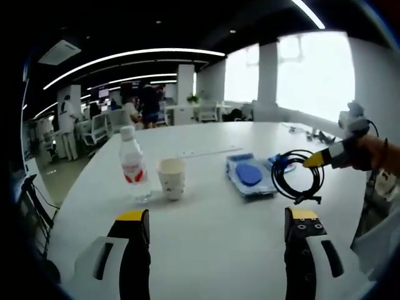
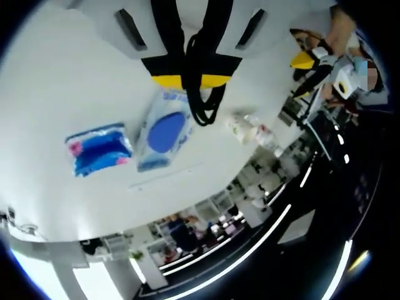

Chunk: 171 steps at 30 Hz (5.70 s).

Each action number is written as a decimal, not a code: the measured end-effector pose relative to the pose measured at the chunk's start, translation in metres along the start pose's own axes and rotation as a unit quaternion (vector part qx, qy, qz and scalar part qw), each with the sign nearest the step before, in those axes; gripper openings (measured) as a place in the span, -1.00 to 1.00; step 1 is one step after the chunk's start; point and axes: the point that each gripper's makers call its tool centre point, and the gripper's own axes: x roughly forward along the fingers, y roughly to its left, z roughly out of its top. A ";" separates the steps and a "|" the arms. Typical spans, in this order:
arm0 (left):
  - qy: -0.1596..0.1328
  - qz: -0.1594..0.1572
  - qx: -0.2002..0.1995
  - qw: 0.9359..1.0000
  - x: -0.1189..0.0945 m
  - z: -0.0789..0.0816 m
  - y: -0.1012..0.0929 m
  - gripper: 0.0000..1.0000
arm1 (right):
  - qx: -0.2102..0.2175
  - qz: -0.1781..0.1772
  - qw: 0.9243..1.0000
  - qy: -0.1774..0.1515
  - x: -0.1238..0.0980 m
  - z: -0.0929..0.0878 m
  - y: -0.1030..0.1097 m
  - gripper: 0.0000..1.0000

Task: Arrange the tabletop items into an orderly group along one side of the table until the central work area is clear of visible clutter.

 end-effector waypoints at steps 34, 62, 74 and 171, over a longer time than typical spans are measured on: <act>0.013 0.001 0.001 1.000 0.003 -0.011 -0.010 0.73 | 0.047 -0.044 0.997 0.035 -0.017 -0.022 -0.075 -0.94; 0.032 0.003 -0.002 0.999 0.012 -0.019 -0.010 0.64 | 0.053 -0.068 0.993 0.086 0.034 -0.016 -0.130 -0.93; 0.025 -0.012 0.005 1.000 0.023 -0.017 -0.022 0.55 | -0.026 -0.088 0.991 0.097 0.033 -0.026 -0.126 -0.93; 0.024 0.004 -0.191 0.981 0.145 -0.041 -0.081 0.52 | -0.370 0.059 0.927 0.033 0.150 0.093 -0.044 0.70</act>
